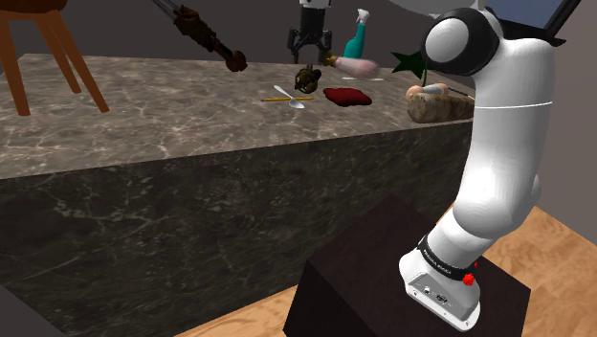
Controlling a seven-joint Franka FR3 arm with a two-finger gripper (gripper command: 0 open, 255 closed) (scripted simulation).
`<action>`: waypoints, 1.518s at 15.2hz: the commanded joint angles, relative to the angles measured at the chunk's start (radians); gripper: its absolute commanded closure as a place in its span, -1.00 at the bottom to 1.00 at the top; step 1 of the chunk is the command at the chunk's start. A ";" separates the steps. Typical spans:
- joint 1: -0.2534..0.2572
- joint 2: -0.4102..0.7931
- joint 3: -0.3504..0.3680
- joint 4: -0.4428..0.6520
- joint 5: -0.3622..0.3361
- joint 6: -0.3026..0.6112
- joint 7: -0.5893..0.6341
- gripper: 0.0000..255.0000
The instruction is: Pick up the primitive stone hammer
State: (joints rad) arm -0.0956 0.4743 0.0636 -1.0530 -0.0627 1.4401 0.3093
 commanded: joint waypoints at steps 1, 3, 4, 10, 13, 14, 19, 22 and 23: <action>-0.003 -0.007 -0.001 -0.039 0.000 0.033 0.000 -1.00; -0.004 -0.018 -0.001 -0.084 0.001 0.067 0.001 -1.00; -0.005 -0.025 -0.001 -0.116 0.001 0.092 0.002 -1.00; -0.006 -0.025 -0.001 -0.118 0.001 0.093 0.000 1.00; -0.006 -0.025 -0.001 -0.117 0.001 0.092 0.000 1.00; -0.006 -0.024 -0.001 -0.116 0.001 0.092 0.000 1.00; -0.003 -0.010 -0.001 -0.053 0.000 0.043 0.000 1.00; -0.001 0.010 -0.001 0.021 -0.001 -0.010 -0.001 1.00; 0.000 0.019 -0.001 0.048 -0.001 -0.029 -0.002 1.00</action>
State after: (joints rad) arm -0.0953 0.4883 0.0629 -1.0279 -0.0638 1.4292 0.3088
